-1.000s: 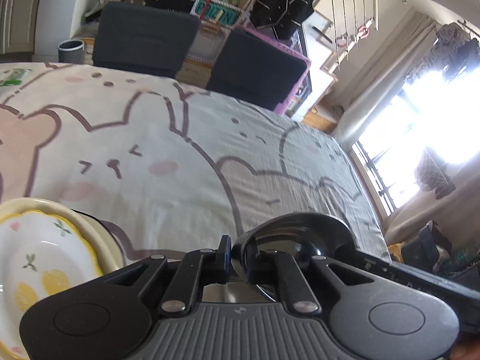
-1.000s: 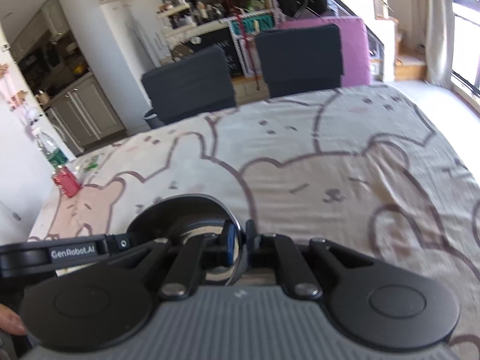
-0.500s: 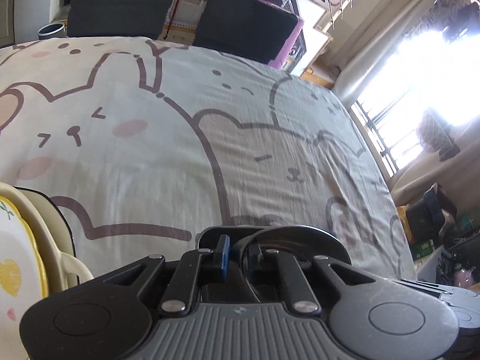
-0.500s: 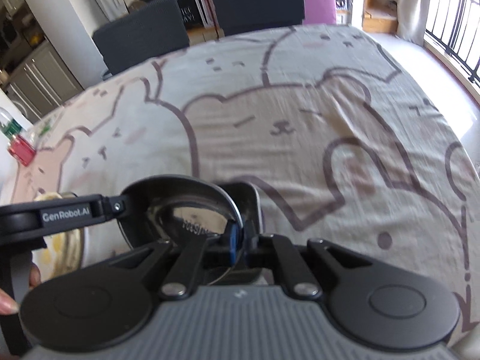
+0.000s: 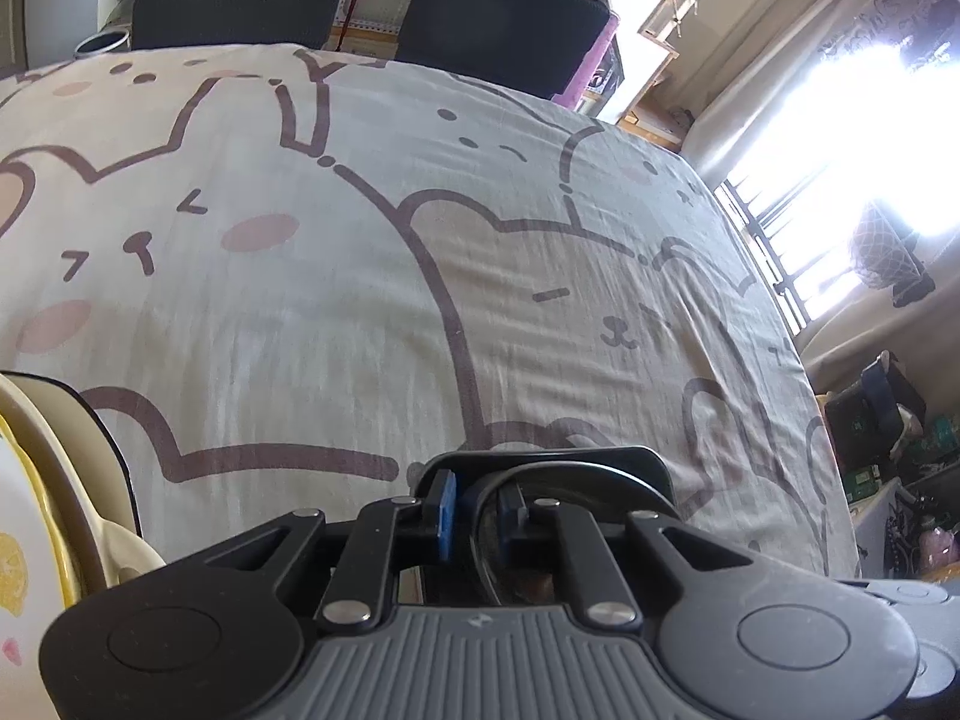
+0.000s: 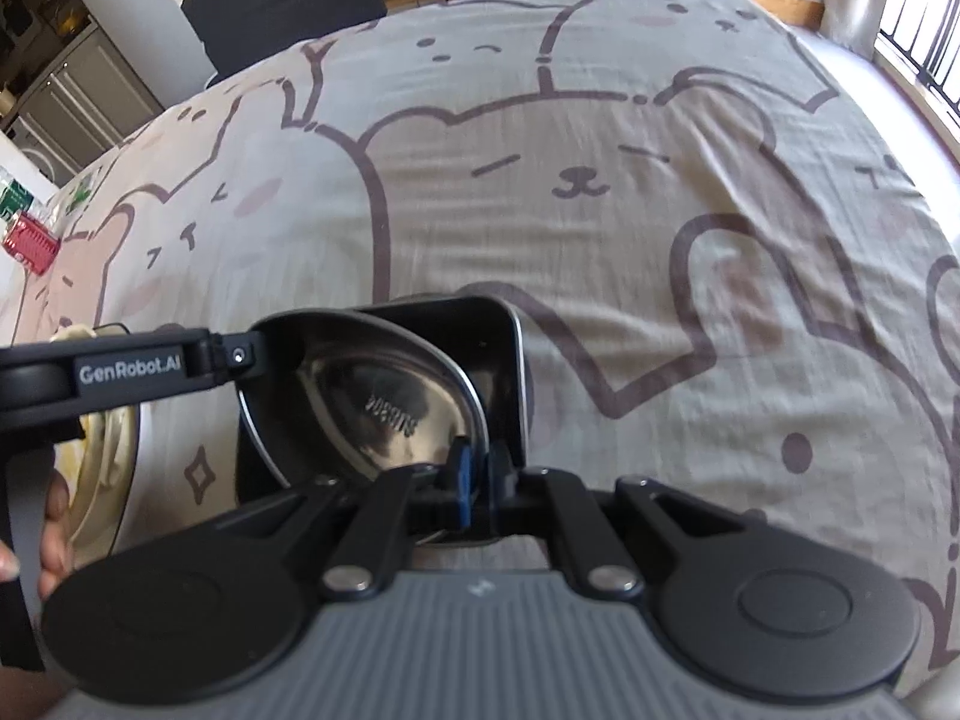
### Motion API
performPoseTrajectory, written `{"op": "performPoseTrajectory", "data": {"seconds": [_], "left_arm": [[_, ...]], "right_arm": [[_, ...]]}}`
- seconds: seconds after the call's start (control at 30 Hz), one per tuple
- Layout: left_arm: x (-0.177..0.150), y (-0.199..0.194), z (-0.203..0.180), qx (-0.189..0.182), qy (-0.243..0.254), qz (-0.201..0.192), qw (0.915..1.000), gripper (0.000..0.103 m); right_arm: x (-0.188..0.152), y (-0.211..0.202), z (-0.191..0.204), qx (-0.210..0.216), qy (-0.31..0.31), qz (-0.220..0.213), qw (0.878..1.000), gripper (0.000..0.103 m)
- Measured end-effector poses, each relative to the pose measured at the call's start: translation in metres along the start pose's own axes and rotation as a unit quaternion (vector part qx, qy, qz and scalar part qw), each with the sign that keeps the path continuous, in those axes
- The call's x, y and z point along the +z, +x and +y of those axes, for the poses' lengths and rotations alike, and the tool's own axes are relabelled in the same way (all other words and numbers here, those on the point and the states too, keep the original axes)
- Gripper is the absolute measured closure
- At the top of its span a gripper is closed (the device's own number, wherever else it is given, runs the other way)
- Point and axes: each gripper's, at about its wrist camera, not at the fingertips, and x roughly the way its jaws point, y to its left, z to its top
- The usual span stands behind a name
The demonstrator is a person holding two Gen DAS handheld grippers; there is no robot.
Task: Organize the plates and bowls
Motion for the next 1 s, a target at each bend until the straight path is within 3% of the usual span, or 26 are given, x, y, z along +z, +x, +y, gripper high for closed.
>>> {"op": "performPoseTrajectory", "data": {"seconds": [0.13, 0.3, 0.4, 0.6, 0.83, 1.0], "left_arm": [[0.002, 0.002, 0.007, -0.011, -0.022, 0.002, 0.9997, 0.086], [0.004, -0.002, 0.010, -0.033, -0.043, -0.003, 0.9985, 0.075], [0.006, -0.011, 0.004, -0.029, -0.030, -0.021, 0.9989, 0.061], [0.005, -0.028, -0.008, -0.014, 0.013, -0.046, 0.9988, 0.044], [0.002, -0.039, 0.002, 0.003, 0.018, -0.050, 0.9986, 0.041], [-0.002, -0.045, 0.007, 0.000, 0.040, -0.042, 0.9983, 0.046]], "right_arm": [[0.001, 0.005, 0.002, 0.005, -0.005, 0.009, 1.000, 0.094], [0.002, 0.010, 0.003, 0.007, -0.002, 0.016, 1.000, 0.093], [0.001, 0.011, 0.006, 0.005, -0.003, 0.016, 1.000, 0.093], [0.002, 0.014, 0.006, 0.005, -0.003, 0.018, 1.000, 0.089], [0.003, -0.011, -0.004, 0.039, 0.014, -0.038, 0.998, 0.059], [0.005, -0.027, -0.014, 0.025, 0.021, -0.096, 0.995, 0.058]]}}
